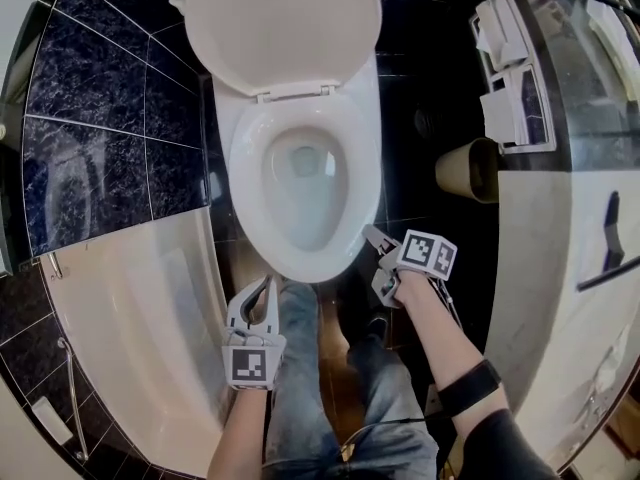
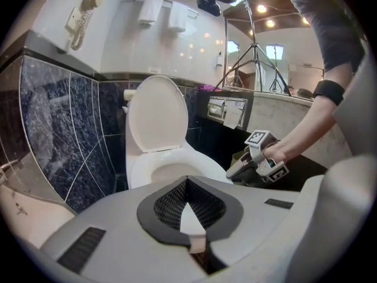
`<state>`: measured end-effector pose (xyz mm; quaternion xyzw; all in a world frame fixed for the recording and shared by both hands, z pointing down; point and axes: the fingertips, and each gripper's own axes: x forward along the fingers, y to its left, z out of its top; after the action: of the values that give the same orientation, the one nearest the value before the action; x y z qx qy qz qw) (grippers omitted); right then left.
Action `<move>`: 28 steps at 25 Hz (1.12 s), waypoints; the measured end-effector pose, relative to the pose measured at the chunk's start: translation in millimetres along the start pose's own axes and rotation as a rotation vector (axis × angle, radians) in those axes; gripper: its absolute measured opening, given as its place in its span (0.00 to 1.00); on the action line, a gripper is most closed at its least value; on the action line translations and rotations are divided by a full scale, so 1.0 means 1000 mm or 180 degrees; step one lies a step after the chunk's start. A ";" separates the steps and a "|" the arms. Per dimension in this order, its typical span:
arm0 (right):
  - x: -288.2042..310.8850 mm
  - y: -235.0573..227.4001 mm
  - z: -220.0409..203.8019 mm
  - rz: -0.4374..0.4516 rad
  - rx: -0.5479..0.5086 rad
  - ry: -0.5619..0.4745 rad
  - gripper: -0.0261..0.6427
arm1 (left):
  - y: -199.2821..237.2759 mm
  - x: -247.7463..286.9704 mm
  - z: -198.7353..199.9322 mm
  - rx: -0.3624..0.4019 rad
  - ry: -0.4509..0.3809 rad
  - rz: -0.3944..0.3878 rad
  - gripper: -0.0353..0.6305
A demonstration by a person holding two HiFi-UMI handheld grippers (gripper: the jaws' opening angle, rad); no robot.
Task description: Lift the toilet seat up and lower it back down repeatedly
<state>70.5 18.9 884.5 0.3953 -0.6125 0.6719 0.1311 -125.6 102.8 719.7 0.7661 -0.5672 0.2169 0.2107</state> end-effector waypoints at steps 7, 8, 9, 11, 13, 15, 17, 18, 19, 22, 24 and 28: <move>-0.035 0.047 0.013 0.0102 -0.0065 0.0042 0.17 | -0.011 -0.011 -0.070 -0.0153 0.0595 -0.0010 0.04; -0.039 0.052 0.015 0.0111 -0.0061 0.0043 0.17 | -0.013 -0.010 -0.079 -0.0211 0.0676 -0.0004 0.04; -0.041 0.056 0.018 0.0119 -0.0052 0.0040 0.16 | -0.014 -0.007 -0.087 -0.0256 0.0756 -0.0008 0.04; -0.047 0.064 0.021 0.0125 -0.0031 0.0025 0.16 | -0.019 0.001 -0.098 -0.0304 0.0890 -0.0058 0.04; -0.051 0.071 0.024 0.0129 -0.0032 0.0015 0.15 | -0.024 0.011 -0.098 -0.0316 0.0924 -0.0126 0.04; -0.053 0.077 0.026 0.0132 -0.0052 0.0023 0.15 | -0.026 0.022 -0.083 -0.0285 0.0837 -0.0177 0.04; -0.055 0.081 0.028 0.0122 -0.0063 0.0030 0.15 | -0.027 0.031 -0.062 -0.0255 0.0689 -0.0206 0.04; -0.056 0.082 0.029 0.0119 -0.0065 0.0022 0.15 | -0.027 0.034 -0.052 -0.0260 0.0624 -0.0207 0.04; -0.058 0.084 0.030 0.0120 -0.0068 0.0008 0.15 | -0.026 0.036 -0.044 -0.0274 0.0579 -0.0196 0.04; -0.063 0.093 0.034 0.0147 -0.0120 -0.0019 0.15 | -0.023 0.034 -0.028 -0.0338 0.0512 -0.0138 0.04; -0.066 0.099 0.038 0.0169 -0.0165 -0.0018 0.16 | -0.020 0.033 -0.021 -0.0371 0.0490 -0.0098 0.04; -0.073 0.112 0.046 0.0116 -0.0229 -0.0074 0.20 | -0.011 0.029 -0.003 -0.0402 0.0428 -0.0065 0.04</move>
<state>61.3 -25.3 750.1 0.3870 -0.6448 0.6470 0.1259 -107.6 85.1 738.3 0.7408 -0.5564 0.2295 0.2984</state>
